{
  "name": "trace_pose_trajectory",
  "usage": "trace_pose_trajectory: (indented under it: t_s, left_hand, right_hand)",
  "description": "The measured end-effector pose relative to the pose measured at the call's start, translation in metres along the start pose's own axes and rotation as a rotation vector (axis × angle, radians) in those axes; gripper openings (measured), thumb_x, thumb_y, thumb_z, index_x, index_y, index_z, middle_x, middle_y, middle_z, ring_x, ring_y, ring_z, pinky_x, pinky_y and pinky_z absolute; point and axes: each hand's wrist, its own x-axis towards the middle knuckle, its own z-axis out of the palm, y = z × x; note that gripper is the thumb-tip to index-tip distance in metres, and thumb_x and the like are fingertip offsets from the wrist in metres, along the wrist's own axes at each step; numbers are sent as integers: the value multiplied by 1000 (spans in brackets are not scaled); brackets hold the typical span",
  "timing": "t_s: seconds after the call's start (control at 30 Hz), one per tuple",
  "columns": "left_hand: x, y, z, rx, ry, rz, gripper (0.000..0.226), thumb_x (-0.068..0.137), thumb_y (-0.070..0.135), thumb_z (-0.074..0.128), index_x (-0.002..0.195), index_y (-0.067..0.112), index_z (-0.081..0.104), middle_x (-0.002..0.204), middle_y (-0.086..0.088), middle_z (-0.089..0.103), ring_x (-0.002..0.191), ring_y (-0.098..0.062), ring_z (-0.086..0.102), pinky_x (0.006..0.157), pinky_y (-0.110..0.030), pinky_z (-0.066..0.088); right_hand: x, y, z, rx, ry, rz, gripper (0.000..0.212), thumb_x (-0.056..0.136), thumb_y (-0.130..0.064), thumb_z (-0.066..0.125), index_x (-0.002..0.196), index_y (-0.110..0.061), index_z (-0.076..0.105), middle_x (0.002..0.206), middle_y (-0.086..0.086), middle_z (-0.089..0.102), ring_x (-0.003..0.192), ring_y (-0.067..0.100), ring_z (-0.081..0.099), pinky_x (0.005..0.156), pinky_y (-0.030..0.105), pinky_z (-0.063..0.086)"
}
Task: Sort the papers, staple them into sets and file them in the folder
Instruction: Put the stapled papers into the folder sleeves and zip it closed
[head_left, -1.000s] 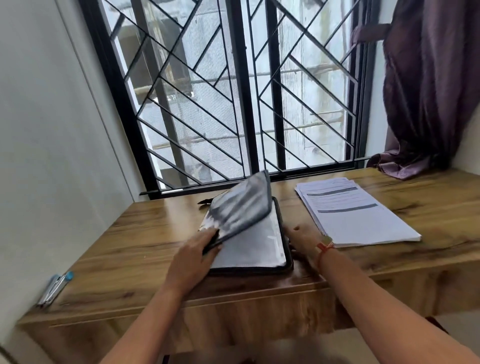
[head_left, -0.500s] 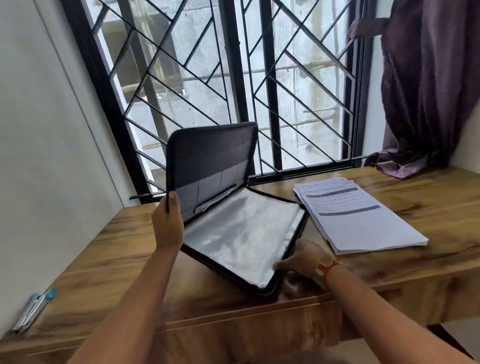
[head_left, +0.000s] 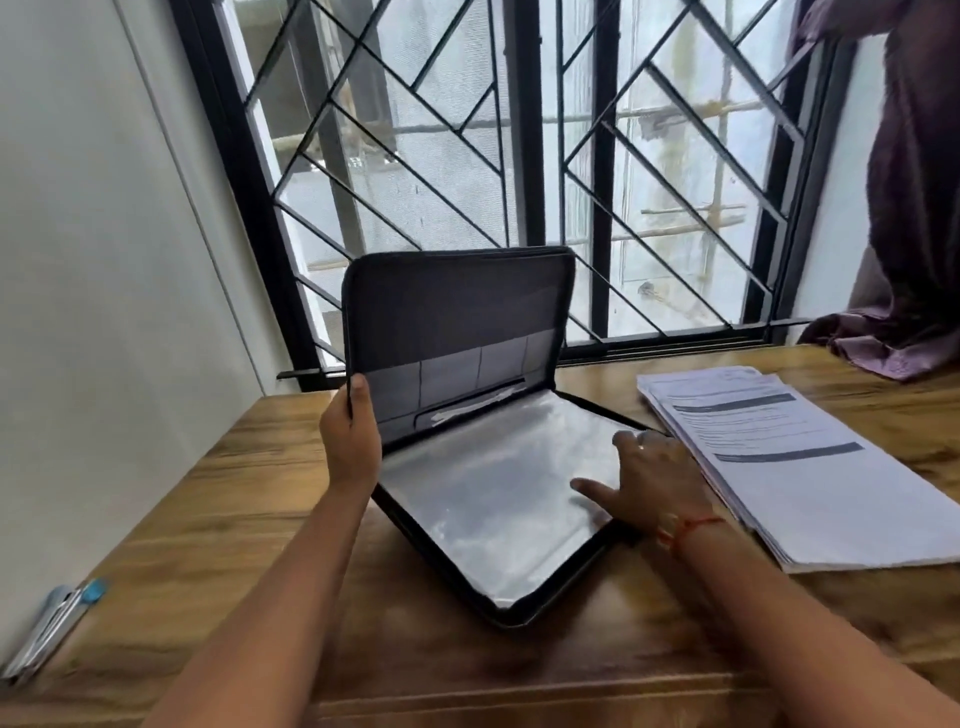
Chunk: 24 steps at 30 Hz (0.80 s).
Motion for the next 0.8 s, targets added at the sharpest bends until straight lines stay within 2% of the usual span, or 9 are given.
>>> trace_pose_trajectory:
  t_s: [0.03, 0.1, 0.17, 0.23, 0.37, 0.43, 0.53, 0.63, 0.8]
  left_hand:
    - [-1, -4, -1, 42, 19, -5, 39, 108, 27, 40, 70, 18, 39, 59, 5, 34, 50, -4, 32, 51, -21, 26]
    - [-2, -15, -3, 146, 41, -9, 26, 107, 33, 41, 96, 11, 50, 69, 1, 51, 60, -5, 49, 60, -28, 39]
    - [-3, -25, -4, 235, 23, 19, 39, 106, 29, 44, 134, 2, 42, 109, -17, 65, 96, -27, 65, 82, -35, 53]
    - [-2, -32, -6, 339, 30, 126, 56, 104, 17, 50, 151, -2, 26, 143, -27, 43, 131, -32, 47, 106, -23, 40]
    - [9, -35, -11, 707, 125, 469, 61, 100, 7, 55, 155, 10, 29, 146, -26, 27, 138, -40, 33, 112, -48, 40]
    - [14, -29, -9, 919, 135, 627, 59, 99, -2, 48, 154, 16, 36, 151, -23, 24, 143, -44, 26, 119, -52, 28]
    - [11, -20, -3, 1154, -27, 825, 64, 98, -5, 41, 156, 22, 34, 162, -14, 22, 152, -35, 17, 120, -52, 22]
    - [11, -15, 5, 1225, -182, 813, 71, 92, -3, 37, 158, 20, 26, 167, -13, 14, 154, -32, 9, 123, -50, 13]
    - [18, 0, 20, 1223, -211, 730, 77, 88, 9, 58, 158, 22, 28, 167, -15, 10, 154, -36, 5, 123, -53, 10]
  right_hand:
    - [9, 0, 2, 6, -117, 11, 101, 63, -96, 35, 137, -27, 45, 144, 13, 44, 133, 37, 39, 107, 49, 36]
    - [24, 1, 7, 36, -275, 35, 104, 61, -98, 41, 144, -35, 35, 158, 10, 24, 145, 40, 18, 112, 58, 21]
    - [34, 1, 7, 51, -328, 54, 100, 61, -99, 39, 137, -35, 41, 157, 11, 24, 143, 43, 19, 110, 59, 21]
    - [41, 2, 5, 86, -329, 69, 90, 62, -98, 38, 126, -35, 48, 151, 11, 32, 139, 42, 28, 107, 57, 25]
    - [46, 1, 9, 71, -293, 58, 80, 63, -96, 44, 115, -34, 50, 140, 11, 42, 132, 38, 37, 101, 55, 31]
    - [45, 0, 12, 64, -282, 62, 81, 60, -96, 45, 113, -34, 49, 139, 12, 42, 131, 39, 35, 100, 55, 30]
    - [47, 0, 13, 60, -289, 52, 87, 55, -97, 48, 114, -33, 49, 147, 16, 33, 140, 41, 23, 104, 60, 25]
    - [51, 2, 9, 72, -337, 54, 106, 47, -100, 49, 126, -29, 44, 148, 14, 32, 141, 39, 23, 104, 59, 26]
    - [45, 4, 0, 33, -380, 72, 126, 44, -102, 48, 144, -29, 30, 150, 18, 29, 140, 40, 22, 104, 61, 26]
